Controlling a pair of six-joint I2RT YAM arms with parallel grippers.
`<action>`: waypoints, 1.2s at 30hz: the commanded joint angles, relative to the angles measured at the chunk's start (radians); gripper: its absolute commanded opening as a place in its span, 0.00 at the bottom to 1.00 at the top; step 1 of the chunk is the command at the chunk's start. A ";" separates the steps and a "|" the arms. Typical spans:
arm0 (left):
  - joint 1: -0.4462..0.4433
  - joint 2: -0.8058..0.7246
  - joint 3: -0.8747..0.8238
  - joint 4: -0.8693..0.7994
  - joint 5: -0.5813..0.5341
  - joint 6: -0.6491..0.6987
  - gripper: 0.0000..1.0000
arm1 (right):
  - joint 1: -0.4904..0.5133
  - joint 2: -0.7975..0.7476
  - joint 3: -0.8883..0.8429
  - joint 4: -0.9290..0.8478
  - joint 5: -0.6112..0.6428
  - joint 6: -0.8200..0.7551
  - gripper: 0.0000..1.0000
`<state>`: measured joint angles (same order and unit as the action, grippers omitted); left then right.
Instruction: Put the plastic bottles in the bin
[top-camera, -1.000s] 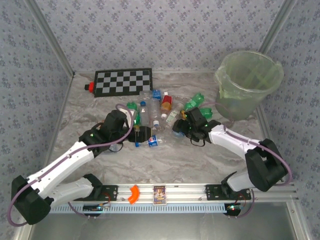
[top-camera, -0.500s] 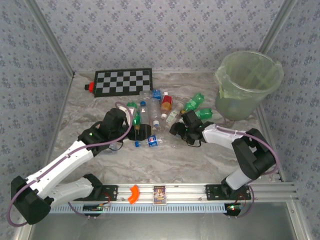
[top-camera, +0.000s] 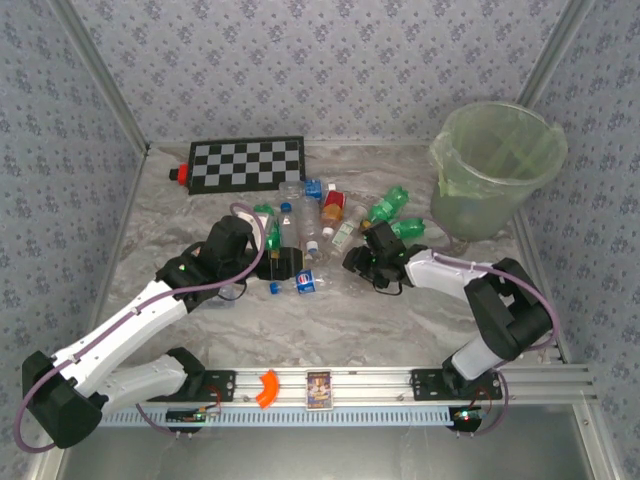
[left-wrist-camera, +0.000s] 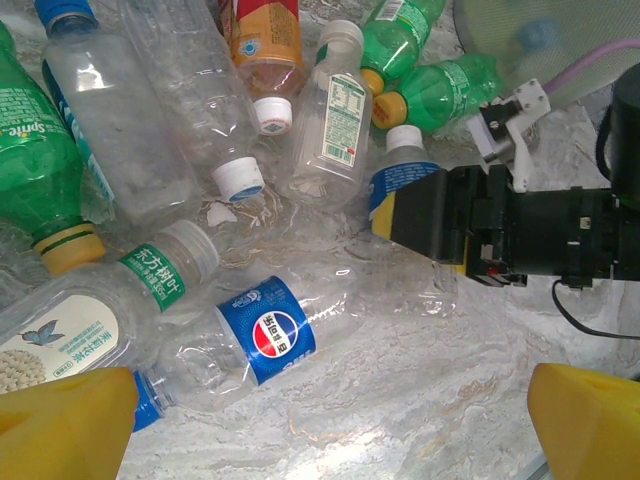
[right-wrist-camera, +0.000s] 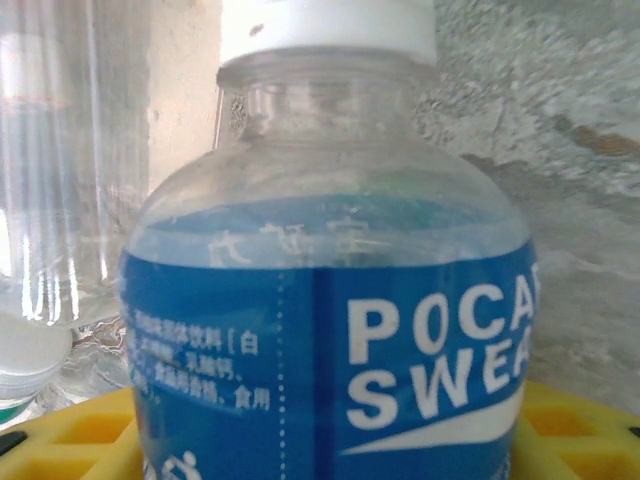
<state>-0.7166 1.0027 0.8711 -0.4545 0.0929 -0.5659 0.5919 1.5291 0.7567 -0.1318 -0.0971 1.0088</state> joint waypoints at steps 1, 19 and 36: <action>-0.008 -0.027 0.016 -0.011 -0.026 0.001 1.00 | 0.011 -0.079 -0.003 -0.063 0.062 -0.029 0.59; -0.009 -0.083 0.024 0.037 -0.063 -0.017 1.00 | 0.127 -0.412 0.153 -0.307 0.456 -0.317 0.59; -0.009 -0.248 0.079 0.052 -0.301 -0.030 1.00 | 0.135 -0.437 0.524 -0.292 0.529 -0.688 0.59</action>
<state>-0.7166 0.7765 0.9035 -0.4152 -0.1520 -0.5961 0.7292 1.0721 1.2060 -0.4213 0.4129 0.4023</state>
